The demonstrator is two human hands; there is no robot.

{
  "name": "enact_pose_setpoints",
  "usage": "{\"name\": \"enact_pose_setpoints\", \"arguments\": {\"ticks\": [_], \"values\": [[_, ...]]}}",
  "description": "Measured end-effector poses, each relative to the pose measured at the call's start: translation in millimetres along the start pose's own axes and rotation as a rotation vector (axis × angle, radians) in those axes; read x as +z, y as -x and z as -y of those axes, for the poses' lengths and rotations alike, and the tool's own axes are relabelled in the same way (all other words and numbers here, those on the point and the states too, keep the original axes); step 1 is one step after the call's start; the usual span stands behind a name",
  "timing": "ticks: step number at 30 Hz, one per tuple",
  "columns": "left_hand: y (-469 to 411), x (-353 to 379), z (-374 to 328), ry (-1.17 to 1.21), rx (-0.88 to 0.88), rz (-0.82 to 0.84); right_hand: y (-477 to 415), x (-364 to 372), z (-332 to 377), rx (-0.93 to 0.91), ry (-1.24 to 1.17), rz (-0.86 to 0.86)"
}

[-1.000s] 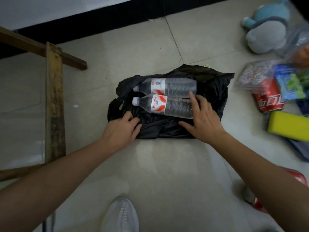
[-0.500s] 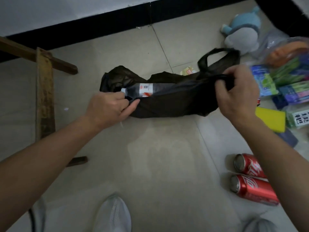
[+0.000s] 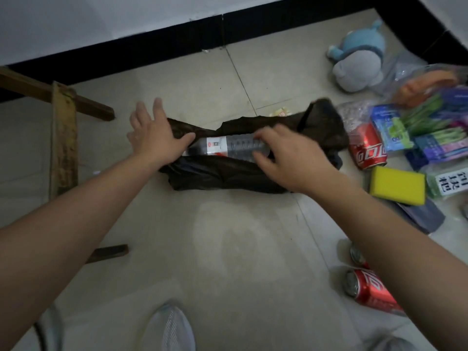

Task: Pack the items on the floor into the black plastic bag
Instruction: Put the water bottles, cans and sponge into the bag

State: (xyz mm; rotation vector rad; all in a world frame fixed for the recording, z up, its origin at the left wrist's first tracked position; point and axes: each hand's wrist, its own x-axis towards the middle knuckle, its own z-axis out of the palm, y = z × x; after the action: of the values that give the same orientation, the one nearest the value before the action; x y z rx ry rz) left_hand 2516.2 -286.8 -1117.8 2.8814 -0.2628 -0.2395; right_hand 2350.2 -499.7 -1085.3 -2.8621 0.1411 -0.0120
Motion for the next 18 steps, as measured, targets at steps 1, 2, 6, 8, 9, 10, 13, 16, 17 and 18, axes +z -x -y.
{"name": "enact_pose_setpoints", "arguments": {"ticks": [1,2,6,8,9,10,13,16,17,18], "values": [[-5.6,4.2,3.9,0.073,-0.104,0.089,0.4,10.2,-6.2,0.099,0.090,0.202],[-9.2,9.0,8.9,0.145,-0.191,0.162,3.3,19.2,-13.5,0.186,0.148,0.381],[-4.8,30.5,28.8,0.291,-0.175,0.242,19.7,39.8,-35.1,0.305,0.147,0.640],[0.6,33.8,31.6,0.369,-0.125,0.148,21.8,45.3,-36.1,0.319,0.158,0.578],[2.7,32.9,30.0,0.425,-0.097,0.081,19.8,47.4,-33.7,0.305,0.210,0.484],[3.2,30.6,27.3,0.495,-0.066,0.023,15.6,48.3,-29.4,0.277,0.261,0.355],[-0.6,19.5,18.0,0.686,0.016,-0.106,-0.9,54.2,-16.4,0.100,0.198,0.193],[-0.6,3.0,5.1,0.800,0.075,-0.162,-12.1,68.3,-10.2,-0.019,0.181,0.328],[-0.6,-5.7,-0.9,0.849,0.090,-0.177,-13.8,72.5,-10.5,-0.027,0.234,0.346],[-1.4,-15.8,-6.8,0.901,0.097,-0.204,-14.6,74.5,-11.3,-0.019,0.271,0.360]]}}
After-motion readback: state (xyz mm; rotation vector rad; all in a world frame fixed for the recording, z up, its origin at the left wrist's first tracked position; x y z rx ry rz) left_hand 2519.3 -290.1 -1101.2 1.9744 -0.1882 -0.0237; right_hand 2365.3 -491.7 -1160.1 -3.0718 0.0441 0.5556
